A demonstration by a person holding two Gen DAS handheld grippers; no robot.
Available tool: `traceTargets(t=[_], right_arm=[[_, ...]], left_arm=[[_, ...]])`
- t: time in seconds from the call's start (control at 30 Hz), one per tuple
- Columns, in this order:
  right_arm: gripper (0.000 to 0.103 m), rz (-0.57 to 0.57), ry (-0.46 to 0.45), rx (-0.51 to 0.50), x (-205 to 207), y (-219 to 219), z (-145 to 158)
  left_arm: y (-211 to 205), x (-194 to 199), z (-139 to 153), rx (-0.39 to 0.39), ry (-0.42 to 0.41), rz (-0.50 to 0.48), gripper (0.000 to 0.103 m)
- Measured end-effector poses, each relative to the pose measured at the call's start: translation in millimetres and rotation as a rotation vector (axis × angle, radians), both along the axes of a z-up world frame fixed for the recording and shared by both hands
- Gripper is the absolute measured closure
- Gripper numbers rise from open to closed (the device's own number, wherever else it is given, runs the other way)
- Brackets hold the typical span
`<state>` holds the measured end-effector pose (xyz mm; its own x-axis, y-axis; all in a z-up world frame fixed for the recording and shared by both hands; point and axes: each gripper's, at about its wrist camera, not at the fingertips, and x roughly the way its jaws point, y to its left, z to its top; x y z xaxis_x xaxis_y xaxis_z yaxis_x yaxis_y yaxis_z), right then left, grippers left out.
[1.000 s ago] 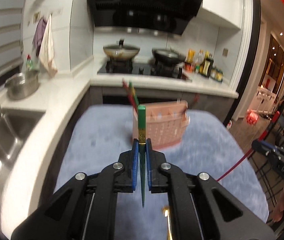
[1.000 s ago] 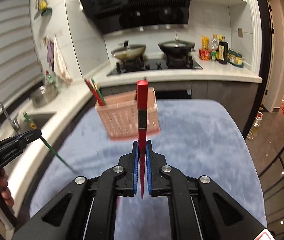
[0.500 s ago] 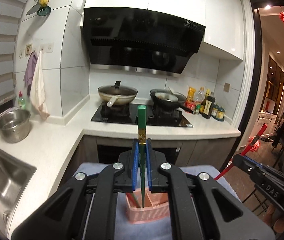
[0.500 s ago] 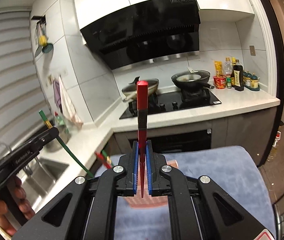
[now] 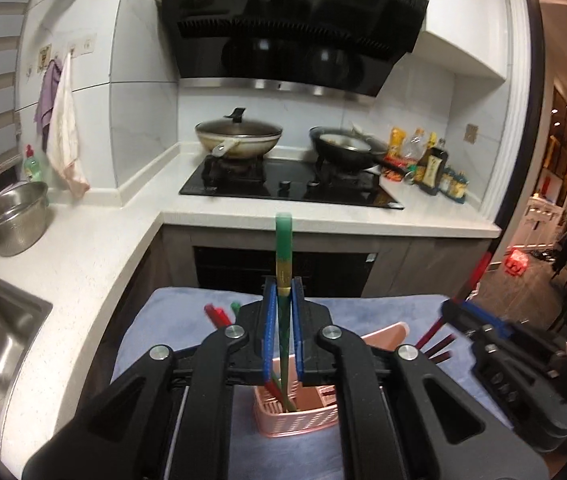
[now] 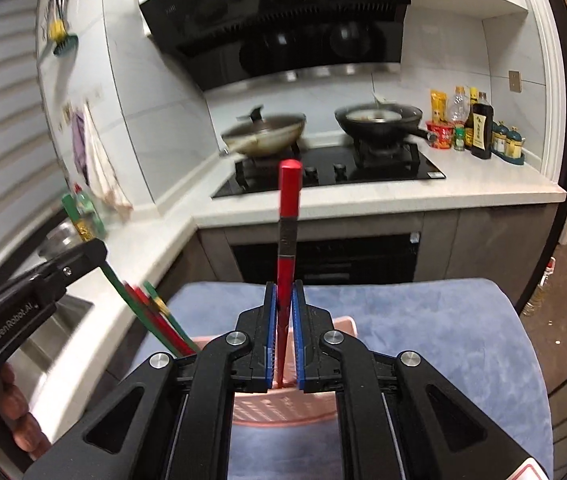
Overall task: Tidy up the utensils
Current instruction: 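Insert the green chopstick into the basket while the right tool inserts its red chopstick, then open both tools and move them back over the spoon and dark red chopstick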
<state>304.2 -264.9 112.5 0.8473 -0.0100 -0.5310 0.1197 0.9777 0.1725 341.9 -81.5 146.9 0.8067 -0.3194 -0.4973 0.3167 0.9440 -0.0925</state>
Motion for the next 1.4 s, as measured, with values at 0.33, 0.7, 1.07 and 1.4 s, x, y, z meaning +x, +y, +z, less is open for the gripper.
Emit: traceTargets(t=[0.33, 0.7, 1.07, 1.4], right_arm=[[0.054, -0.034, -0.108, -0.063, -65.6, -3.1, 38.1], [0.054, 0.031, 0.006, -0.107, -176.7, 32.4, -13.0], [0.054, 0.132, 0.302, -0.112, -252.4, 85.6, -139.3], [0.055, 0.218, 0.417, -0.088, -274.8, 117.4, -188.4]], left_arm=[[18.0, -43.5, 2.2, 0.035, -0.038, 0.083, 0.045], [49.6, -134.6, -51.7, 0.07, 0.076, 0.068, 0.041], [66.8, -205.5, -144.6, 0.166, 0.245, 0.071, 0.041], [75.6, -244.1, -194.2, 0.187, 0.366, 0.067, 0.041]])
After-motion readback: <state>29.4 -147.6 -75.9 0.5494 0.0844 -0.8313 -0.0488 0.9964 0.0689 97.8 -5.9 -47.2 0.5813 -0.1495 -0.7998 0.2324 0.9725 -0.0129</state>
